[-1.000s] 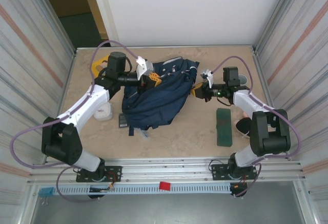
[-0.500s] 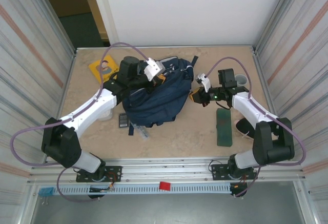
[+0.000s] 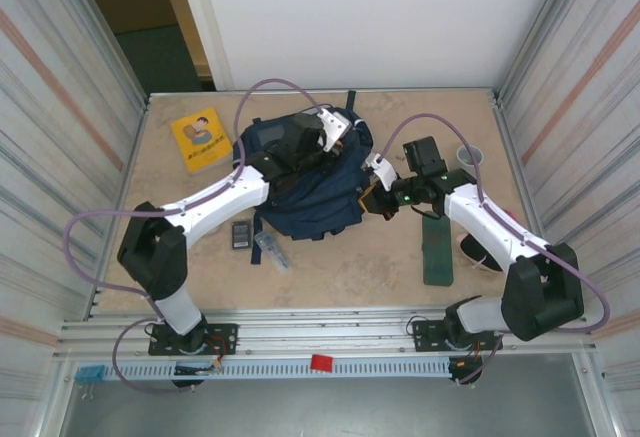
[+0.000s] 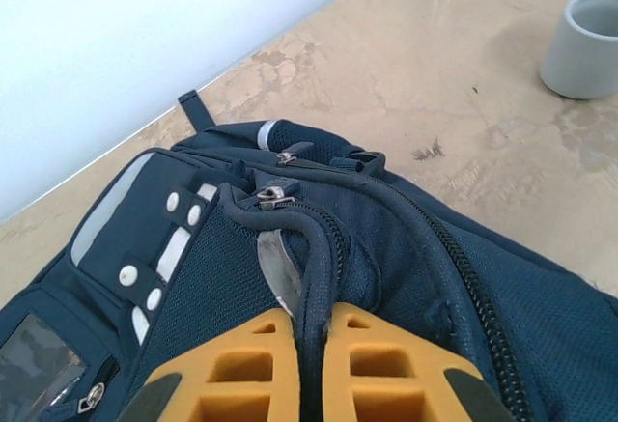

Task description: Pack the student bag

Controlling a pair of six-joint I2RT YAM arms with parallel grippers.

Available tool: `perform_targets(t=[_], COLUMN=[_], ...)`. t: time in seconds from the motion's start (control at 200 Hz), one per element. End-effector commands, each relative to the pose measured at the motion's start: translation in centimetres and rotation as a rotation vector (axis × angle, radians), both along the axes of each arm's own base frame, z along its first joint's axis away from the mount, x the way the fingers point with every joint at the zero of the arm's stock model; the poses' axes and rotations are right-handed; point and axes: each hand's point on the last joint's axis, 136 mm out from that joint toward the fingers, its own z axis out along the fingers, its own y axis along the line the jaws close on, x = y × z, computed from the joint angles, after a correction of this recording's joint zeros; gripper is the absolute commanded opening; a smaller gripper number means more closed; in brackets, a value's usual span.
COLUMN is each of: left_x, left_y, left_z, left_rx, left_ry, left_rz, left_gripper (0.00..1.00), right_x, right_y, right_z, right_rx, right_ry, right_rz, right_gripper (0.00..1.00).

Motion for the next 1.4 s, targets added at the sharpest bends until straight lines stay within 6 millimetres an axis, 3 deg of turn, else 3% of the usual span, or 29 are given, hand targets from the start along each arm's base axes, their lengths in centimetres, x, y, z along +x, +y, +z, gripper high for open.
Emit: perform_targets(t=[0.0,0.195,0.311,0.401,0.506,0.611,0.762,0.992,1.148,1.393], left_x=[3.3,3.2,2.1,0.8,-0.5,-1.8,-3.6,-5.9,-6.0,-6.3], left_y=[1.8,-0.1,-1.8,-2.8,-2.7,-2.2,-2.4,-3.4,-3.6,-3.4], left_z=[2.6,3.2,3.7,3.9,4.2,4.9,5.4,5.4,5.8,5.9], left_rx=[-0.113,-0.292,-0.334,-0.320,-0.368,-0.433,-0.406,-0.409,-0.437,-0.429], left_ry=[-0.052,-0.009,-0.013,-0.014,0.016,0.030,0.020,0.037,0.041,0.022], left_rz=[0.224,0.190,0.064,-0.076,-0.228,-0.375,-0.539,-0.710,-0.723,-0.727], left_gripper=[0.00,0.00,0.00,0.00,0.00,0.00,0.00,0.00,0.00,0.00], right_x=[-1.7,-2.5,-2.4,-1.9,-0.7,1.0,2.3,4.1,4.7,3.9], right_y=[1.1,3.4,4.1,3.8,2.5,0.4,-1.7,-0.7,-0.5,-0.7], right_z=[1.6,1.2,1.5,2.0,2.9,3.2,2.8,3.0,2.1,1.1], right_rx=[0.078,0.203,0.261,0.298,0.394,0.477,0.552,0.671,0.686,0.705], right_ry=[0.066,0.163,0.189,0.207,0.274,0.383,0.544,0.675,0.694,0.690], right_rz=[-0.036,-0.116,-0.148,-0.195,-0.307,-0.470,-0.639,-0.710,-0.799,-0.898], right_gripper=[0.04,0.06,0.12,0.28,0.56,0.68,0.72,0.71,0.71,0.79])
